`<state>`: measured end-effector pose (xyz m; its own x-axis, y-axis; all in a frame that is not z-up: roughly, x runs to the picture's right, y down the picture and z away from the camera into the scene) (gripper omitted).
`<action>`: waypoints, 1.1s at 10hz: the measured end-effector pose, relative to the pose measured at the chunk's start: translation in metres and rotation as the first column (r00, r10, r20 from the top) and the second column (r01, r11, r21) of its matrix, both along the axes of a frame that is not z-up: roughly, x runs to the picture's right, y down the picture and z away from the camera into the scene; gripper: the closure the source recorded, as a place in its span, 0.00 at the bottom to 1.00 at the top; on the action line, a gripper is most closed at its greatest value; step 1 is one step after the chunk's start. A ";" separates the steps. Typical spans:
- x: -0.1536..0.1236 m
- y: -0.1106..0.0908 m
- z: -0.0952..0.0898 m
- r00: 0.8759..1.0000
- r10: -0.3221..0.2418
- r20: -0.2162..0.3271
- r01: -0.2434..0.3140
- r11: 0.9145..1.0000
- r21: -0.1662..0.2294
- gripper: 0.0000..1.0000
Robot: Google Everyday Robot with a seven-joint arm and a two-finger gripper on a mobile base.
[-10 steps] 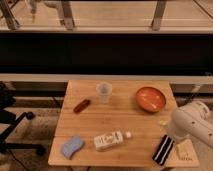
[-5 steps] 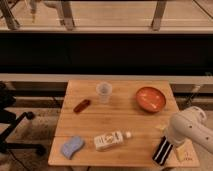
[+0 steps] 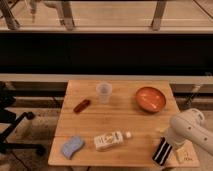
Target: Place the eraser on the white sponge
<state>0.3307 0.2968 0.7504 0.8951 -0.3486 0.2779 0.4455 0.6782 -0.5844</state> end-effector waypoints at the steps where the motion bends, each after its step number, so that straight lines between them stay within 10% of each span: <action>1: 0.001 0.003 0.003 1.000 -0.004 0.004 0.004 1.000 -0.004 0.00; 11: 0.007 0.031 0.015 1.000 -0.001 0.025 0.003 0.998 -0.058 0.05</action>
<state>0.3379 0.3273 0.7652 0.8872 -0.3329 0.3195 0.4614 0.6427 -0.6116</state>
